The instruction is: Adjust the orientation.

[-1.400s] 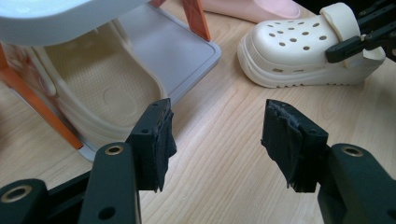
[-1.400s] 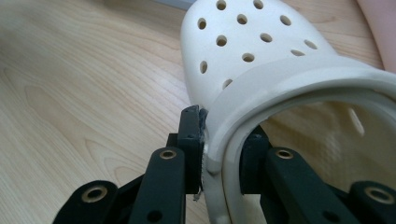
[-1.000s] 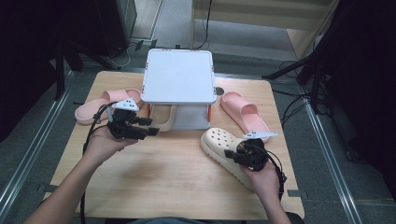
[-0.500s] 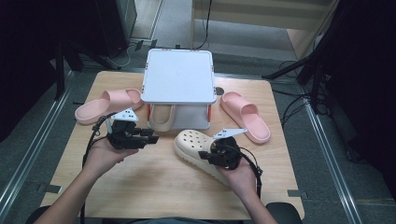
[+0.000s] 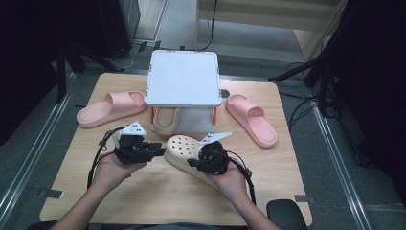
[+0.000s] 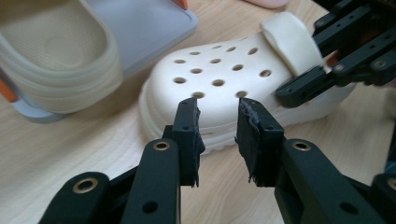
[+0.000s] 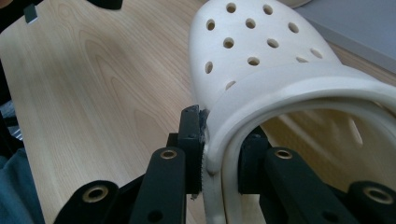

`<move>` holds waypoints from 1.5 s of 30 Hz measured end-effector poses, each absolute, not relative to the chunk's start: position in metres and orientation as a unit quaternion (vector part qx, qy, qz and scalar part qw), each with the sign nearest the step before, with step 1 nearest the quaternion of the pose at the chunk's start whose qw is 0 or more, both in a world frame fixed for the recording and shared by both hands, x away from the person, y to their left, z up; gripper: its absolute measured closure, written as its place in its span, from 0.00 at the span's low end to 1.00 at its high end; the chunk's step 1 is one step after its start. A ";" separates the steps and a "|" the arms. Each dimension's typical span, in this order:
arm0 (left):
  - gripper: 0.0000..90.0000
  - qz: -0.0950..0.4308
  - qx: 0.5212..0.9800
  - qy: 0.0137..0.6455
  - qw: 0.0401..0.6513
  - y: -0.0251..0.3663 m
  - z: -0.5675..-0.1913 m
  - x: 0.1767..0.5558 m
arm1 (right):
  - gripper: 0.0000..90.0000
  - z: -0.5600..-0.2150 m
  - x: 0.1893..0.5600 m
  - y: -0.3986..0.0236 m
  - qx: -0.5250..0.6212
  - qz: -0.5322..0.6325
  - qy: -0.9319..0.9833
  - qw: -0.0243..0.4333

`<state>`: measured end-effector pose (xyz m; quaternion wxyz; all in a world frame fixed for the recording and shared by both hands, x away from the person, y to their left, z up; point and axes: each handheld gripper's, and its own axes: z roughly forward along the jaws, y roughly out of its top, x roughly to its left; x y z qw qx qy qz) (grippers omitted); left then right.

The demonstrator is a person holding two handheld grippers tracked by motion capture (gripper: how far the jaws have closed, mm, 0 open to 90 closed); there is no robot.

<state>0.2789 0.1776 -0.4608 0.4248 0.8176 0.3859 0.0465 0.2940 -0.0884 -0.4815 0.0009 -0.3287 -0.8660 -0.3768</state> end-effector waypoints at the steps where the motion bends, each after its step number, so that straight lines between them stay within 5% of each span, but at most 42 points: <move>1: 0.77 0.046 0.822 0.383 0.419 0.177 -0.462 0.278 | 0.85 -0.482 0.294 -0.086 -0.326 -0.374 -0.868 0.002; 18: 0.77 0.045 0.830 0.381 0.405 0.174 -0.470 0.278 | 0.68 -0.461 0.287 -0.123 -0.320 -0.411 -0.854 -0.003; 31: 0.78 0.028 0.828 0.382 0.410 0.173 -0.475 0.279 | 0.93 -0.453 0.302 -0.146 -0.337 -0.407 -0.848 -0.030; 45: 0.85 0.036 0.832 0.389 0.393 0.165 -0.486 0.284 | 0.98 -0.463 0.335 -0.155 -0.366 -0.395 -0.842 -0.031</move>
